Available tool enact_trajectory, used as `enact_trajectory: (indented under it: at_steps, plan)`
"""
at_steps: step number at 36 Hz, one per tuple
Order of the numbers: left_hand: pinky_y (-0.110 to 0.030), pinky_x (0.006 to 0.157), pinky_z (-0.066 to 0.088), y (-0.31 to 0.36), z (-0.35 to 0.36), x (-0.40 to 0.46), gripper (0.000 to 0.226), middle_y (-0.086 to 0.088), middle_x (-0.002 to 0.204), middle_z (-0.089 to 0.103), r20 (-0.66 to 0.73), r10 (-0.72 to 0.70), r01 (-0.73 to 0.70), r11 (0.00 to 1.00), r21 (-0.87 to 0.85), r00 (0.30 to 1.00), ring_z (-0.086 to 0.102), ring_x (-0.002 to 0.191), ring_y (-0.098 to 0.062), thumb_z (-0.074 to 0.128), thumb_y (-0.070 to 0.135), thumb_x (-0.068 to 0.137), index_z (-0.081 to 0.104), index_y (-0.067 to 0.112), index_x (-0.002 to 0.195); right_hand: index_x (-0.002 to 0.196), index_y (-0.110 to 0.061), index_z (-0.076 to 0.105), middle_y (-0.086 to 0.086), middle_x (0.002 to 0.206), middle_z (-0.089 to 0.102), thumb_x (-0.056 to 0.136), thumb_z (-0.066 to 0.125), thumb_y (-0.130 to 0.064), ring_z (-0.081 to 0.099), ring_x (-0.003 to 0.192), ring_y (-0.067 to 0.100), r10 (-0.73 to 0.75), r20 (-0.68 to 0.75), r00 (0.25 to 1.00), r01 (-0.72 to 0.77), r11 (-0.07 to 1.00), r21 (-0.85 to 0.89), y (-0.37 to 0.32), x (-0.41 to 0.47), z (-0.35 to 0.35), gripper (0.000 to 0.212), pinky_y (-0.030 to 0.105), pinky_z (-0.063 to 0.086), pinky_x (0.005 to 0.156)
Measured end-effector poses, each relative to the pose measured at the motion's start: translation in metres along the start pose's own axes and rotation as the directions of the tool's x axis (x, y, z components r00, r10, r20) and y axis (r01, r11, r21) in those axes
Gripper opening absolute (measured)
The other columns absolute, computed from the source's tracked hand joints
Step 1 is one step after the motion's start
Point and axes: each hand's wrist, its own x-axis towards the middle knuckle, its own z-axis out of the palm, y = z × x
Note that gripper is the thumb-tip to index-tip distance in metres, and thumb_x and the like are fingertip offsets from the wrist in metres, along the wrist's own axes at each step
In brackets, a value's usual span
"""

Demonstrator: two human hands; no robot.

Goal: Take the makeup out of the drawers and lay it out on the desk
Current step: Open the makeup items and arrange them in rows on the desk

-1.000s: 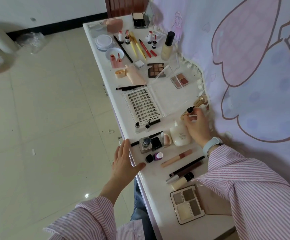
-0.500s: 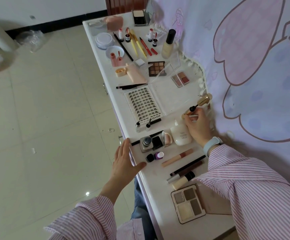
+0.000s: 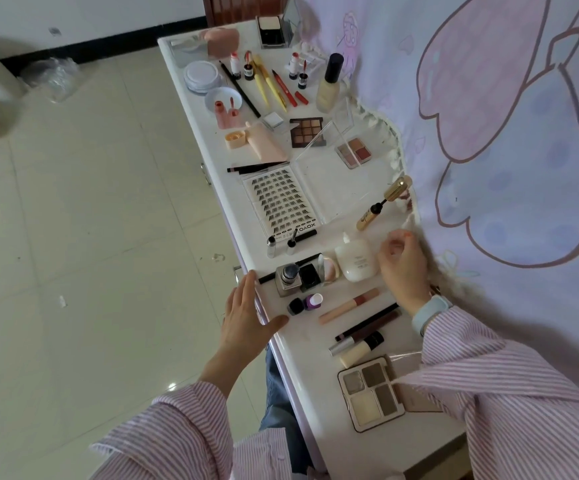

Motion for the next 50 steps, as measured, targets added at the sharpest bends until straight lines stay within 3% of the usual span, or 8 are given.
enact_trajectory:
  at_steps: [7,19,23,27,34,42,46,50]
  plan:
    - [-0.041,0.114,0.02,0.004,0.004,-0.005,0.091,0.001,0.156,0.012,-0.039,-0.046,0.048,0.998,0.028,0.998,0.01,0.142,-0.02,0.067,0.039,0.082,0.008,0.019,0.149,0.085,-0.011,0.063,0.002,0.084,0.057,0.084,0.051,-0.016,0.051,0.08,0.019,-0.582,0.451,0.677,0.736,0.509,-0.447,0.031,-0.048,-0.019,0.013,0.034,0.05,0.067]
    - [-0.035,0.111,0.022,0.002,0.002,-0.033,0.066,-0.007,0.154,0.012,-0.144,-0.099,0.098,0.995,-0.017,0.985,0.015,0.141,-0.026,0.061,0.023,0.089,0.027,0.013,0.144,0.074,-0.016,0.063,0.0,0.081,0.056,0.054,0.075,-0.007,0.04,0.081,0.018,-0.534,0.663,0.524,0.839,0.188,-0.511,0.028,-0.035,-0.006,0.024,0.031,0.035,0.063]
    - [-0.033,0.105,0.032,0.006,-0.001,-0.049,0.044,-0.01,0.147,0.028,-0.266,-0.013,0.008,1.0,-0.02,0.964,0.028,0.135,-0.026,0.06,0.017,0.089,0.047,0.009,0.13,0.083,-0.016,0.062,-0.003,0.086,0.061,0.076,0.061,-0.015,0.049,0.086,0.017,-0.566,0.651,0.505,0.858,0.249,-0.449,0.024,-0.047,-0.022,0.007,0.031,0.038,0.068]
    - [-0.026,0.086,0.046,0.017,-0.002,-0.063,0.03,-0.003,0.119,0.051,-0.291,0.148,-0.168,0.985,-0.045,0.945,0.055,0.104,-0.016,0.062,0.018,0.088,0.06,0.01,0.117,0.096,-0.015,0.06,-0.006,0.087,0.062,0.091,0.052,-0.019,0.055,0.084,0.016,-0.442,0.681,0.584,0.789,0.506,-0.348,0.012,-0.067,-0.042,0.01,0.029,0.04,0.076]
    - [-0.025,0.071,0.048,0.045,0.008,-0.085,0.041,0.009,0.108,0.052,-0.011,0.491,-0.49,0.871,0.028,0.871,0.052,0.081,-0.004,0.057,0.034,0.09,0.051,0.019,0.127,0.108,-0.022,0.061,-0.012,0.089,0.064,0.093,0.051,-0.027,0.061,0.076,0.014,-0.238,0.742,0.627,0.433,0.898,-0.079,-0.004,-0.105,-0.053,0.018,0.03,0.05,0.071]
    - [-0.016,0.042,0.025,0.047,0.01,-0.094,0.048,0.008,0.061,0.053,-0.106,0.617,-0.584,0.778,0.233,0.78,0.037,0.046,-0.008,0.029,0.047,0.092,0.061,0.012,0.087,0.073,-0.014,0.06,-0.012,0.043,0.052,0.098,0.04,-0.022,0.041,0.045,0.008,0.074,0.482,0.873,-0.119,0.991,0.064,-0.019,-0.119,-0.049,0.033,0.025,0.034,0.051]
    - [-0.017,0.046,0.024,0.051,0.007,-0.102,0.051,0.011,0.051,0.036,0.027,0.493,-0.494,0.868,0.056,0.87,0.034,0.043,-0.008,0.024,0.057,0.093,0.054,0.016,0.085,0.079,-0.027,0.053,-0.003,0.072,0.061,0.096,0.037,-0.011,0.054,0.059,0.005,-0.099,0.287,0.953,0.058,0.988,0.145,-0.024,-0.128,-0.048,0.028,0.019,0.039,0.056]
    - [-0.015,0.048,0.027,0.056,0.001,-0.109,0.031,0.009,0.053,0.033,0.122,0.387,-0.349,0.902,-0.253,0.914,0.031,0.045,-0.006,0.029,0.044,0.091,0.045,0.028,0.07,0.1,-0.029,0.049,-0.005,0.05,0.041,0.097,0.036,-0.008,0.036,0.042,0.01,-0.334,0.279,0.9,0.292,0.939,0.182,-0.028,-0.13,-0.056,0.024,0.019,0.031,0.043]
